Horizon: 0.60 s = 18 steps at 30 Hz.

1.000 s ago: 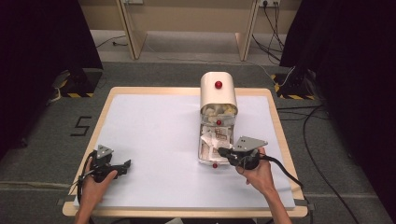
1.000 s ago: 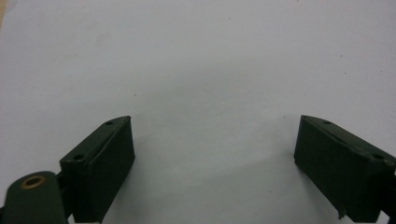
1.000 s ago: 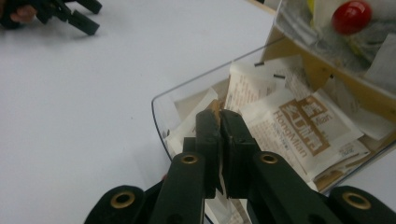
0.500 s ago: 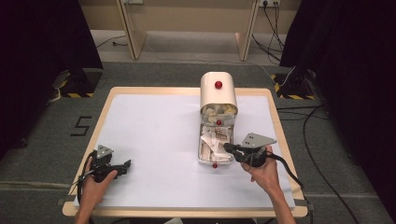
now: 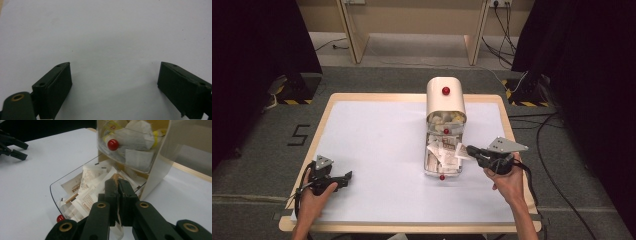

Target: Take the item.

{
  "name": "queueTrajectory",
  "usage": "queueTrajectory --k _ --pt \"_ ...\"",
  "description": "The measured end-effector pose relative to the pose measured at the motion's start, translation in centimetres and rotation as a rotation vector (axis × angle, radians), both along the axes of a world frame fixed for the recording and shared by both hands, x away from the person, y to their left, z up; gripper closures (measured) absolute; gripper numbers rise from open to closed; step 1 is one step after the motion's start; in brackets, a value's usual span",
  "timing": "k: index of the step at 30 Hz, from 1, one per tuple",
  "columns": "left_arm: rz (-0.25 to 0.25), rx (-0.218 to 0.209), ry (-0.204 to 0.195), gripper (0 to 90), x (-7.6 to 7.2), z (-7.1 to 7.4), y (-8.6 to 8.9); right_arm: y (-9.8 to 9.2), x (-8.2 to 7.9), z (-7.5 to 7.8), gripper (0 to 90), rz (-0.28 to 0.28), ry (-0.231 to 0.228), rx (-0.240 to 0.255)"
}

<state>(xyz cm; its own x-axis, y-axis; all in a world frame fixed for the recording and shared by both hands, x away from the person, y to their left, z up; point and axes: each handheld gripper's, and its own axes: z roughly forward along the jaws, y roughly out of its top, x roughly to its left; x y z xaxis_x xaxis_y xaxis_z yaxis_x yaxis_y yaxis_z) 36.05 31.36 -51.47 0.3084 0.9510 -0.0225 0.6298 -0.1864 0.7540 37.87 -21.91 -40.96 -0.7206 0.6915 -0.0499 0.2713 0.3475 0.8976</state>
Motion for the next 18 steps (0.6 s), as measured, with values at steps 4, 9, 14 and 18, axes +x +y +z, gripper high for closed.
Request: queueTrajectory --k 4,9,14,18 --pt "0.0 0.0 0.0 11.3 0.0 0.0 0.0 -0.6 -0.1 0.4 86.8 -0.019 -0.006 0.007" --pt "0.0 0.0 0.0 11.3 0.0 0.0 0.0 -1.5 0.0 0.4 86.8 -0.047 -0.004 0.015" --pt "0.0 0.0 0.0 11.3 0.0 0.0 0.0 -2.5 0.3 0.1 86.8 -0.078 0.007 0.026" --pt "0.0 0.0 0.0 11.3 0.0 0.0 0.0 -3.3 0.5 -0.2 86.8 -0.106 0.01 0.028"
